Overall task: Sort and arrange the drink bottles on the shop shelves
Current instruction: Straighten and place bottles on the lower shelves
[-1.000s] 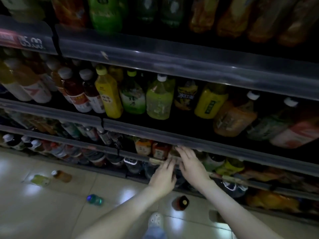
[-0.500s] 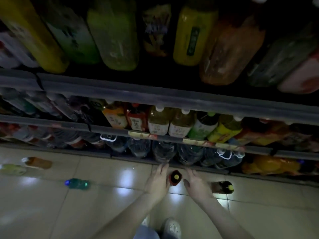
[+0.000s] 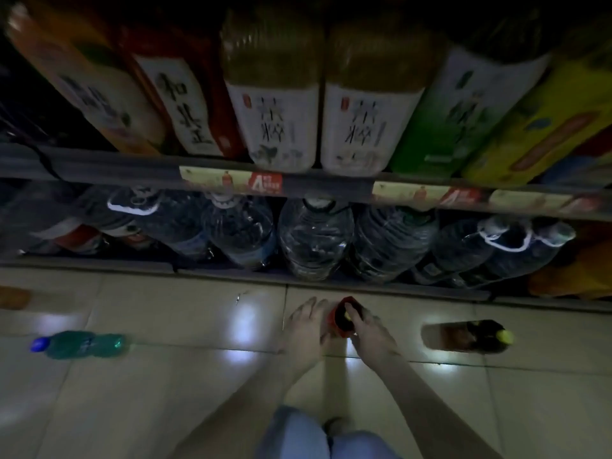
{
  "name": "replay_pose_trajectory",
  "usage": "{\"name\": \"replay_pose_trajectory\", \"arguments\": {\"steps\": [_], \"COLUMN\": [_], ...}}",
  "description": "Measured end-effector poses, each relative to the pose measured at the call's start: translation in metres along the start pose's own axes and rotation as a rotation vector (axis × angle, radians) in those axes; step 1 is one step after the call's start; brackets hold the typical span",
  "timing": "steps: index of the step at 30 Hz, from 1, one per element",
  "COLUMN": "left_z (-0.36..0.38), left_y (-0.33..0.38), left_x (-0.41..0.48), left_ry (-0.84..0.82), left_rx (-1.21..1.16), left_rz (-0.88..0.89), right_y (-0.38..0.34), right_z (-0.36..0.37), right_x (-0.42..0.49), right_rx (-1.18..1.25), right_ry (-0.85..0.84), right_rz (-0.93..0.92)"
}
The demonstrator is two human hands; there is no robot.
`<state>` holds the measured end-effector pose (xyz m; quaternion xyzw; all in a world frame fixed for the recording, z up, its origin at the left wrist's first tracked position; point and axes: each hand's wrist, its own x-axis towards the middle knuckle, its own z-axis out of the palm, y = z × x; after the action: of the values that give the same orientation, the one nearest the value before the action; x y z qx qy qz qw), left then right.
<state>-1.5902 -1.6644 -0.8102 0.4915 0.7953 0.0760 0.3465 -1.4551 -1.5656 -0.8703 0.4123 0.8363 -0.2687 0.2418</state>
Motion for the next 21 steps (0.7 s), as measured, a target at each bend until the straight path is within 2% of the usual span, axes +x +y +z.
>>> {"name": "replay_pose_trajectory", "arguments": {"steps": [5,9,12,18,21], "left_z": [0.017,0.006,-0.018,-0.089,-0.134], "left_y": [-0.028,-0.036,-0.023,0.043,0.092], "left_x": [0.034,0.038,0.026,-0.051,-0.098], "left_ry": [-0.098,-0.137,-0.144,-0.314,-0.326], "left_rx": [-0.004,0.003,-0.056,-0.171,-0.156], "left_rz": [0.011,-0.011,-0.023,0.015,0.069], "right_y": [0.010,0.011,0.010,-0.031,-0.052], "right_z": [0.037,0.029,0.003,-0.116,-0.189], "right_x": [0.064,0.067,0.025,-0.118,-0.207], "right_rx": [0.008,0.089,0.218,0.571,0.726], "right_ry": [-0.053,-0.086,-0.081,0.159,0.263], "right_rz": [0.046,0.022,0.036,0.065,0.060]}}
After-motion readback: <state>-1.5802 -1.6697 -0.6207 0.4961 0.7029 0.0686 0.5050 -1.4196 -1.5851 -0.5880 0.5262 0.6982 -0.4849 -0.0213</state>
